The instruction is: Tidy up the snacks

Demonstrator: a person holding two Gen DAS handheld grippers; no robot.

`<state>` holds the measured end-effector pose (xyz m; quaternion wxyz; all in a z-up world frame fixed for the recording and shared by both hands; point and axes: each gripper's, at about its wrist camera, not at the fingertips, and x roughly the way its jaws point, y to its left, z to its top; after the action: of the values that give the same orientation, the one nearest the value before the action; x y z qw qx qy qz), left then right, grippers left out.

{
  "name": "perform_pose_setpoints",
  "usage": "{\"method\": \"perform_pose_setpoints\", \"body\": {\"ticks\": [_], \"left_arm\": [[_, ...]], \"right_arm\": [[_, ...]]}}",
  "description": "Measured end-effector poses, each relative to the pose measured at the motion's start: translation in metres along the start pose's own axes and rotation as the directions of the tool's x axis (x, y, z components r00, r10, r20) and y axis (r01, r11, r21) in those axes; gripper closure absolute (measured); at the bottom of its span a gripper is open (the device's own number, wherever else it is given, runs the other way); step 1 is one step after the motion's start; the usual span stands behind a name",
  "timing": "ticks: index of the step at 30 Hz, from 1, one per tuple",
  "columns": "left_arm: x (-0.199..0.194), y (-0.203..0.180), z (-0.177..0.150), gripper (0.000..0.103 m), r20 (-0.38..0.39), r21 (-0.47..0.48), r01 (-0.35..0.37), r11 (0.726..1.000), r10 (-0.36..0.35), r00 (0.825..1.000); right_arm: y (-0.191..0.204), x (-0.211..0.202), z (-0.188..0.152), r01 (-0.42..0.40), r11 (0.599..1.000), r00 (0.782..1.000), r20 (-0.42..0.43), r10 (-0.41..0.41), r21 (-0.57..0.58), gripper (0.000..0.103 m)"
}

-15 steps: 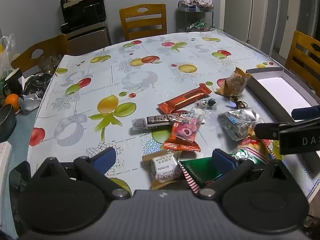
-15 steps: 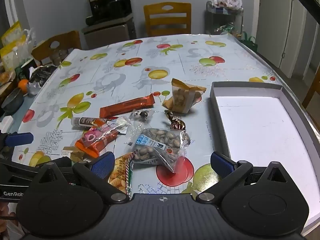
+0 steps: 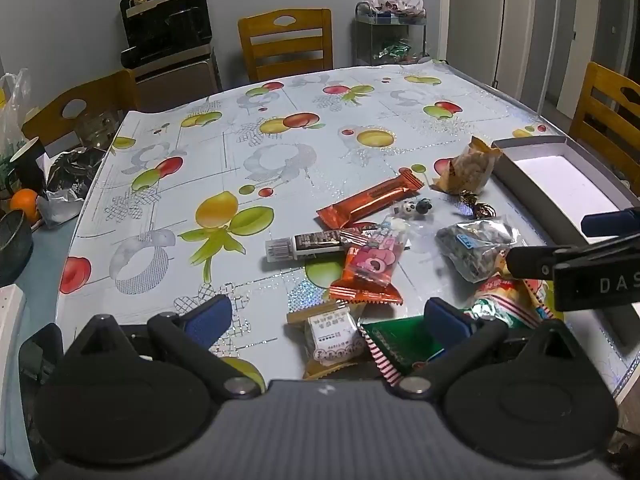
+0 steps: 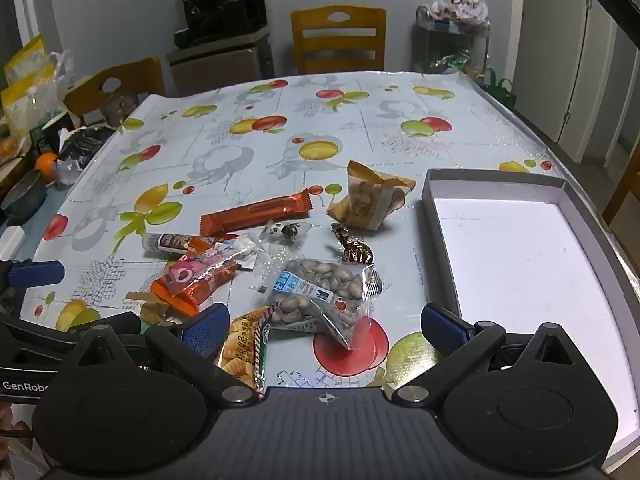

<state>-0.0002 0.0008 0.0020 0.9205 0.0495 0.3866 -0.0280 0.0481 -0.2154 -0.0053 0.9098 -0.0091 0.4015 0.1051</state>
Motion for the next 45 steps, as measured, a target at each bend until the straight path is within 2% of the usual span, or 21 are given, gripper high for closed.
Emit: {"method": "perform_pose_setpoints", "body": {"ticks": [12,45], "left_arm": [[0.004,0.003,0.000,0.000,-0.012,-0.015,0.002,1.000,-0.002,1.000],[0.007,0.008,-0.002,0.000,-0.017,-0.025,0.006,1.000,-0.007,1.000]], "right_arm": [[0.001,0.003,0.002,-0.027,1.000,1.000,-0.008,0.027,0.008,0.000],[0.002,0.005,-0.001,-0.023,1.000,1.000,-0.006,0.023,0.005,0.000]]}}
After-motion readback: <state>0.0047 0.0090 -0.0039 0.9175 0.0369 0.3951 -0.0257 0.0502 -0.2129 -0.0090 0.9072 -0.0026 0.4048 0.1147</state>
